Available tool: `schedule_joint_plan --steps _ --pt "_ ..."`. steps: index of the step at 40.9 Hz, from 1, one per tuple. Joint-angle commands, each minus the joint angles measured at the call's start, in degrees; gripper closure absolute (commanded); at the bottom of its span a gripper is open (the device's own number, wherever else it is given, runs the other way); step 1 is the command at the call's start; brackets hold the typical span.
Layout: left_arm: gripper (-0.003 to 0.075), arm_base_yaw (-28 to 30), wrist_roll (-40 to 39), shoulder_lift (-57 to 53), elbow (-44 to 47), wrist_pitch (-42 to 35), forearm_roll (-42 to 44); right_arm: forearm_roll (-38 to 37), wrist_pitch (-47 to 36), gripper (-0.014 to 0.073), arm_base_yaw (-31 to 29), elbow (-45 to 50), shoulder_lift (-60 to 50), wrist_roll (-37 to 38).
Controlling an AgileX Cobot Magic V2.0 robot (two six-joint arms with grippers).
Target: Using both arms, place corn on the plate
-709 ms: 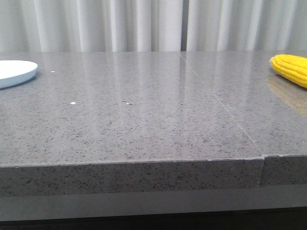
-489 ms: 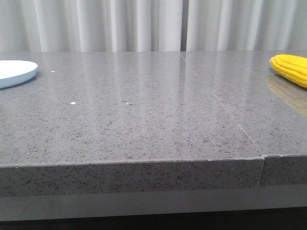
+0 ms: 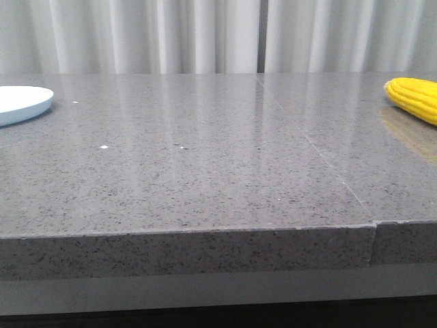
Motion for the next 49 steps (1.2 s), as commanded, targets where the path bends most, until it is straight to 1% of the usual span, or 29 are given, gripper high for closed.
schedule_joint_plan --steps 1,3,6,11,15,23,27,31,33,38,44,49 --pt "0.074 -0.4 -0.3 -1.2 0.1 -5.4 -0.4 0.0 -6.9 0.066 -0.2 -1.0 -0.7 -0.6" --pt "0.074 -0.4 -0.3 -1.2 0.0 -7.3 -0.4 0.1 -7.6 0.066 -0.2 -1.6 -0.7 -0.6" --pt "0.074 -0.4 -0.3 -1.2 -1.3 -9.9 -0.4 0.1 -6.2 0.066 -0.2 -3.8 -0.6 -0.6" --pt "0.074 -0.4 -0.3 -0.8 -8.3 -7.5 -0.4 -0.5 -0.3 0.066 -0.2 -11.5 -0.6 -0.6" --pt "0.074 -0.4 -0.3 0.5 -14.8 -4.0 -0.4 -2.1 3.8 0.066 -0.2 -18.4 0.7 -0.6" --pt "0.074 -0.4 -0.3 8.5 -29.7 7.6 -0.4 -2.9 11.7 0.066 -0.2 -31.5 8.5 -0.6" --pt "0.074 -0.4 -0.3 13.7 -36.0 13.4 -0.4 -2.9 14.9 0.066 -0.2 -36.2 13.1 -0.6" --pt "0.074 -0.4 -0.3 18.6 -40.7 19.4 -0.4 -2.9 20.1 0.066 -0.2 -40.3 18.0 -0.6" --pt "0.074 -0.4 -0.3 20.5 -41.6 21.2 -0.4 -2.9 22.6 0.066 -0.2 -41.8 20.0 -0.6" --pt "0.074 -0.4 -0.3 24.5 -41.8 21.8 -0.4 -2.9 26.8 0.066 -0.2 -42.5 25.3 -0.6" --pt "0.074 -0.4 -0.3 27.7 -41.5 24.9 -0.4 -3.0 28.6 0.066 -0.2 -42.5 30.5 -0.6" --pt "0.074 -0.4 -0.3 29.7 -41.4 25.2 -0.4 -3.0 29.4 0.066 -0.2 -42.5 34.7 -0.6"
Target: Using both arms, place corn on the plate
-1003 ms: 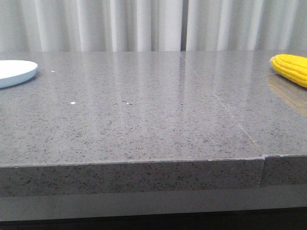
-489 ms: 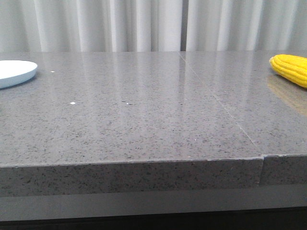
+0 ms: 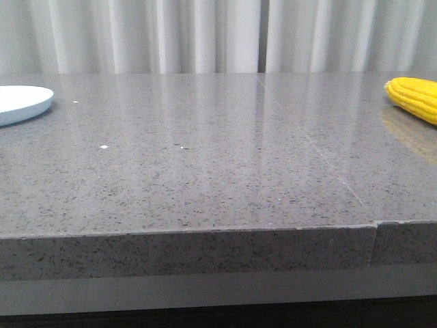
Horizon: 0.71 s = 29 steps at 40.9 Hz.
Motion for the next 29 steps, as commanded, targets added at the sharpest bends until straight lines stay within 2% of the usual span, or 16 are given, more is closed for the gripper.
schedule_joint_plan --steps 1,8,11,13,15,18,20,21,24,29 --pt "0.074 -0.4 -0.3 1.8 -1.5 -3.7 -0.4 -0.7 -3.5 0.066 -0.2 -1.9 3.1 -0.2" --pt "0.074 -0.4 -0.3 3.5 -1.5 -2.5 -0.4 -0.8 -2.5 0.0648 -0.2 -1.9 7.2 -0.2" --pt "0.0727 -0.4 -0.3 4.2 -1.5 -1.8 -0.4 -1.1 -2.5 0.058 -0.2 -1.9 8.3 -0.2" --pt "0.0682 -0.4 -0.3 4.7 -1.5 -1.2 -0.4 -1.4 -2.5 0.048 -0.2 -1.9 8.8 -0.2" --pt "0.0606 -0.4 -0.3 5.2 -1.5 -0.8 -0.4 -1.4 -2.5 0.0379 -0.2 -1.9 9.2 -0.2" --pt "0.0464 -0.4 -0.3 6.2 -1.5 -0.8 -0.4 -1.6 -2.6 0.0187 -0.2 -1.9 9.6 -0.2" --pt "0.0365 -0.4 -0.3 6.8 -1.5 -0.7 -0.4 -1.6 -2.6 0.0092 -0.2 -1.9 9.8 -0.2" --pt "0.0318 -0.4 -0.3 7.2 -1.5 -0.5 -0.4 -1.6 -2.6 0.0062 -0.2 -1.9 9.8 -0.2" --pt "0.024 -0.4 -0.3 8.4 -2.1 1.1 -0.4 -1.7 -2.7 0.0006 -0.2 -1.9 9.8 -0.2" --pt "0.0238 -0.4 -0.3 11.8 -5.1 6.9 0.0 -1.6 -2.9 0.0011 -0.2 -1.9 9.8 -0.2"
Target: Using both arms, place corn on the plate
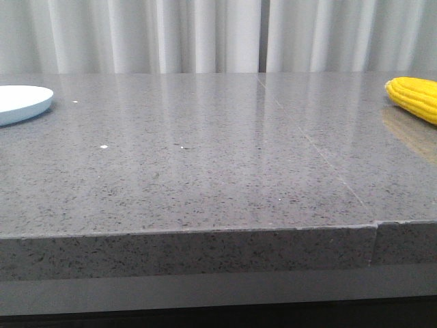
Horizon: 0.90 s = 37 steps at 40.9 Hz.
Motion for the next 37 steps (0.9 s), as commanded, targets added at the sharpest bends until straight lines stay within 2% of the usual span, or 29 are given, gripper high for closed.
schedule_joint_plan --steps 1,6,12,20,23,30,33,37 --pt "0.0238 -0.4 -0.3 3.5 -4.8 0.6 0.1 -0.8 -3.9 0.0011 -0.2 -1.9 0.2 -0.4" --pt "0.0238 -0.3 -0.3 8.7 -8.9 4.1 1.4 -0.8 -3.9 0.0011 -0.2 -1.9 0.2 -0.4" --pt "0.0238 -0.2 -0.3 15.3 -13.0 4.3 4.0 -0.8 -3.9 0.0011 -0.2 -1.9 0.2 -0.4" --pt "0.0238 6.9 0.5 28.1 -20.2 6.3 0.9 -0.8 -3.9 0.0011 -0.2 -1.9 0.2 -0.4" --pt "0.0238 10.3 4.9 32.8 -22.8 6.7 -4.3 -0.8 -3.9 0.0011 -0.2 -1.9 0.2 -0.4" --pt "0.0238 18.9 19.5 43.7 -28.8 9.6 -23.2 -0.8 -3.9 0.0011 -0.2 -1.9 0.2 -0.4" --pt "0.0238 20.9 22.6 47.4 -30.7 9.5 -27.2 -0.8 -3.9 0.0011 -0.2 -1.9 0.2 -0.4" --pt "0.0238 22.0 22.6 51.5 -33.0 8.6 -27.5 -0.8 -3.9 0.0011 -0.2 -1.9 0.2 -0.4"
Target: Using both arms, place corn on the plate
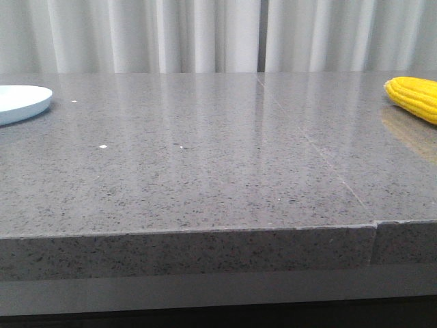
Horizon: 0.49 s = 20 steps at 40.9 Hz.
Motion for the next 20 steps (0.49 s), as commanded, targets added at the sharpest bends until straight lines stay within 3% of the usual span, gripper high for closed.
schedule_joint_plan --steps 1,20 --pt "0.0238 1.0 1.7 2.5 -4.3 -3.1 -3.7 -0.8 -3.9 0.0011 -0.2 -1.9 0.2 -0.4" --pt "0.0238 -1.7 2.0 13.9 -10.0 -10.9 -3.7 -0.8 -3.9 0.0011 -0.2 -1.9 0.2 -0.4"
